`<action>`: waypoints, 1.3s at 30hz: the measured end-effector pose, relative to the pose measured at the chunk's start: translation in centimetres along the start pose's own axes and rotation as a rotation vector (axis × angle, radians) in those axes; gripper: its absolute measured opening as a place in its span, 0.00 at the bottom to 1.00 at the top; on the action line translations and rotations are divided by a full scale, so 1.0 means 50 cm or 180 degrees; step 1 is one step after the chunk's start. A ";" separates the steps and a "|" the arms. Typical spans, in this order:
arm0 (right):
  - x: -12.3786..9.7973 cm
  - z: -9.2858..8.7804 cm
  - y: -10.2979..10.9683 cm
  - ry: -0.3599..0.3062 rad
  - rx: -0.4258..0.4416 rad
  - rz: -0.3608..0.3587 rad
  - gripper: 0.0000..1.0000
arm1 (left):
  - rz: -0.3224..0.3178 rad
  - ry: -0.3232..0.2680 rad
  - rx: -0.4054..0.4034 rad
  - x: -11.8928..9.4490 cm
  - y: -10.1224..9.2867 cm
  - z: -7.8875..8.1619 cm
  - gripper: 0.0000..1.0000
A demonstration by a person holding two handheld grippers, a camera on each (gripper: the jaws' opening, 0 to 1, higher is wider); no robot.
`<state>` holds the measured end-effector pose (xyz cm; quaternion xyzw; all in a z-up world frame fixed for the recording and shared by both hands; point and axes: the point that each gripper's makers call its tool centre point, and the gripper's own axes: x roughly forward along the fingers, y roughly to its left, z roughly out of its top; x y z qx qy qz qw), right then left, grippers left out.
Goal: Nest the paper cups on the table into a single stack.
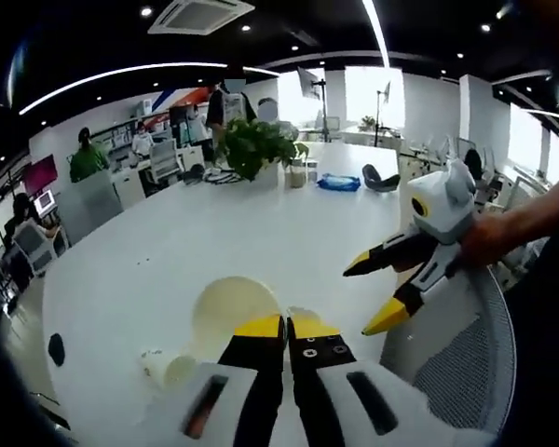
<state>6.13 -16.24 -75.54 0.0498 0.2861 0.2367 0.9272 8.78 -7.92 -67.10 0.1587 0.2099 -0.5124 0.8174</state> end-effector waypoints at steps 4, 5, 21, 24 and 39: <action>0.000 0.003 -0.002 -0.0031 0.0017 -0.0003 0.69 | -0.0040 0.0076 0.0110 0.012 -0.014 -0.002 0.00; 0.001 0.003 -0.002 -0.0035 0.0020 -0.0002 0.69 | -0.0042 0.0078 0.0112 0.013 -0.014 -0.002 0.00; -0.005 0.006 0.005 -0.0026 0.0024 -0.0003 0.69 | -0.0151 0.0235 0.0154 0.041 -0.033 -0.017 0.00; -0.005 0.004 0.006 -0.0022 0.0026 0.0001 0.69 | -0.0152 0.0262 0.0152 0.044 -0.027 -0.025 0.00; -0.002 -0.001 -0.002 0.0002 0.0020 0.0007 0.68 | -0.0212 0.0305 0.0035 0.049 -0.028 -0.041 0.02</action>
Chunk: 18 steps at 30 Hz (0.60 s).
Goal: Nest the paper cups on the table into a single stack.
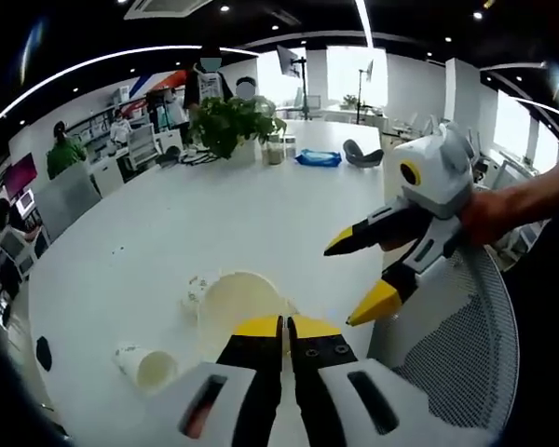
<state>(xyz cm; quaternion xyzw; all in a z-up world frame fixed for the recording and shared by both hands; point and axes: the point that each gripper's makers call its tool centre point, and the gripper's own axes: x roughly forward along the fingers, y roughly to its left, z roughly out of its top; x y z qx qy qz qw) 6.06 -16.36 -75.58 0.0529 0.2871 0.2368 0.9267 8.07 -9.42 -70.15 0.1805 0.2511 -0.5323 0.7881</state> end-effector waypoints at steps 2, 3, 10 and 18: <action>-0.001 0.000 0.002 0.0009 -0.0003 -0.0003 0.68 | 0.0037 0.0007 0.0020 0.002 0.002 0.000 0.00; 0.000 -0.001 0.001 0.0012 -0.0005 -0.0002 0.68 | 0.0045 0.0007 0.0022 0.003 0.002 0.000 0.00; 0.000 -0.001 0.001 0.0019 -0.0004 -0.0005 0.68 | 0.0071 0.0005 0.0026 0.001 0.002 0.000 0.00; 0.004 -0.004 -0.002 0.0037 -0.0009 -0.0004 0.68 | 0.0235 0.0007 -0.0054 -0.015 0.045 -0.014 0.01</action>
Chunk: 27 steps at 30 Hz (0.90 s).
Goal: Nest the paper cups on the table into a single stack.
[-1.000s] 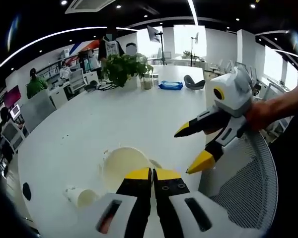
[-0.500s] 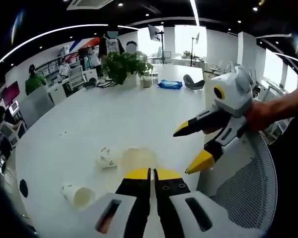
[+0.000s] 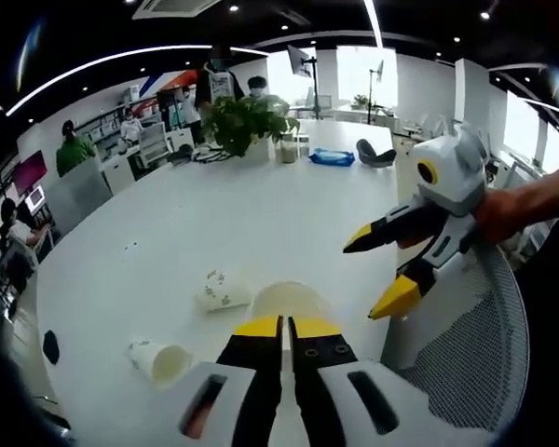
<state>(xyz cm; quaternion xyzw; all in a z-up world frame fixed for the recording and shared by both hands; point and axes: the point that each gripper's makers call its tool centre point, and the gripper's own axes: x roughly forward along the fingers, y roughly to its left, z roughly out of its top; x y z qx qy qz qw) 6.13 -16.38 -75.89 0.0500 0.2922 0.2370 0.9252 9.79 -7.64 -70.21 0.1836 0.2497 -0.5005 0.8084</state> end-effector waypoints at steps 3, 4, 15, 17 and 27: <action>0.002 -0.003 -0.001 0.0008 -0.0001 -0.0001 0.68 | 0.0111 0.0015 -0.0047 -0.009 0.031 -0.012 0.03; 0.002 -0.003 -0.002 0.0010 -0.0002 -0.0001 0.68 | 0.0139 0.0022 -0.0063 -0.011 0.044 -0.017 0.04; 0.005 -0.007 0.000 0.0044 -0.0013 0.0008 0.67 | 0.0710 0.0152 -0.0183 -0.046 0.170 -0.064 0.11; 0.002 -0.006 0.004 0.0053 -0.0019 0.0005 0.67 | 0.0775 0.0181 -0.0225 -0.046 0.199 -0.079 0.12; 0.002 -0.005 0.004 0.0065 -0.0018 -0.0010 0.67 | 0.0950 0.0408 -0.0219 -0.024 0.259 -0.137 0.20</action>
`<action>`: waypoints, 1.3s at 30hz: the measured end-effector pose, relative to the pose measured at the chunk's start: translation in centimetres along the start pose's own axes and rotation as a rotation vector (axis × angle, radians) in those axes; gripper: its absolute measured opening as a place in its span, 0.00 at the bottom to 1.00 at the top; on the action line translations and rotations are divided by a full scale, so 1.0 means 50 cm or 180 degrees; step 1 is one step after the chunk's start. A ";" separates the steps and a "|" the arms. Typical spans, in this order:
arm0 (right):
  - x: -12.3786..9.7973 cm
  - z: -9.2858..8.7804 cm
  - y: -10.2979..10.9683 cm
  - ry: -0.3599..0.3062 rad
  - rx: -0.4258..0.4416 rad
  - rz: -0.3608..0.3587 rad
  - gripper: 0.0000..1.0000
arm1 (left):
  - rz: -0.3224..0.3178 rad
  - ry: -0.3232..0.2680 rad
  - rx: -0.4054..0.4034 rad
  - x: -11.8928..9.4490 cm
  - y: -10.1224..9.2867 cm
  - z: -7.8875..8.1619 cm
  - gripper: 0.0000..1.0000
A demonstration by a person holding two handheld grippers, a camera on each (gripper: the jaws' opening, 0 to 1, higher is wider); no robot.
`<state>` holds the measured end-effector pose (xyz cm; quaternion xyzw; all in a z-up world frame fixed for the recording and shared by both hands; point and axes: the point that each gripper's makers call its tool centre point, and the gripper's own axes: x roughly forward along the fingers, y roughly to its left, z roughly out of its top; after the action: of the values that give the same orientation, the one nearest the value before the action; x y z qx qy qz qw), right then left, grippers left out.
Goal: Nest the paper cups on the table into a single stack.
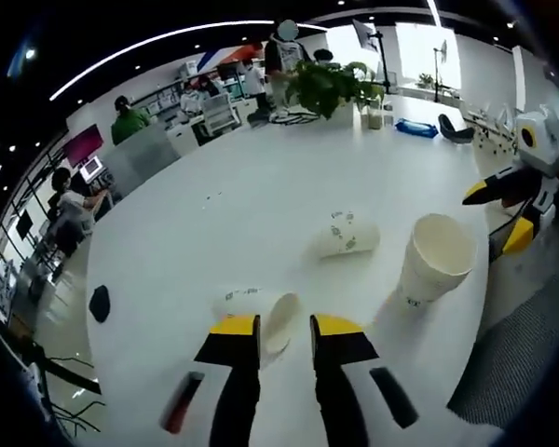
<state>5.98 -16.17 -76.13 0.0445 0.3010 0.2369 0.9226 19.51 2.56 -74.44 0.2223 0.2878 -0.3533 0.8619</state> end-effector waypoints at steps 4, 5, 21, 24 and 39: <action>0.000 -0.003 -0.004 0.0012 0.0008 -0.0014 0.67 | -0.0006 0.0071 -0.0015 0.025 0.013 -0.020 0.21; 0.000 -0.004 -0.003 0.0018 0.0002 -0.0012 0.67 | -0.0002 0.0100 -0.0028 0.023 0.016 -0.024 0.22; 0.000 -0.008 -0.004 0.0052 -0.0015 -0.0019 0.67 | 0.0030 0.0315 -0.0260 0.070 0.031 -0.077 0.24; 0.002 -0.009 -0.003 0.0063 -0.0021 -0.0016 0.67 | 0.0035 0.0330 -0.0302 0.079 0.031 -0.084 0.24; 0.003 -0.012 -0.011 0.0071 -0.0002 -0.0042 0.67 | 0.0087 0.0302 -0.0892 0.091 0.053 -0.104 0.07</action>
<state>5.95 -16.62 -76.83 0.0396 0.3115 0.2314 0.9208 22.37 5.14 -80.75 0.1201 0.3717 -0.2870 0.8747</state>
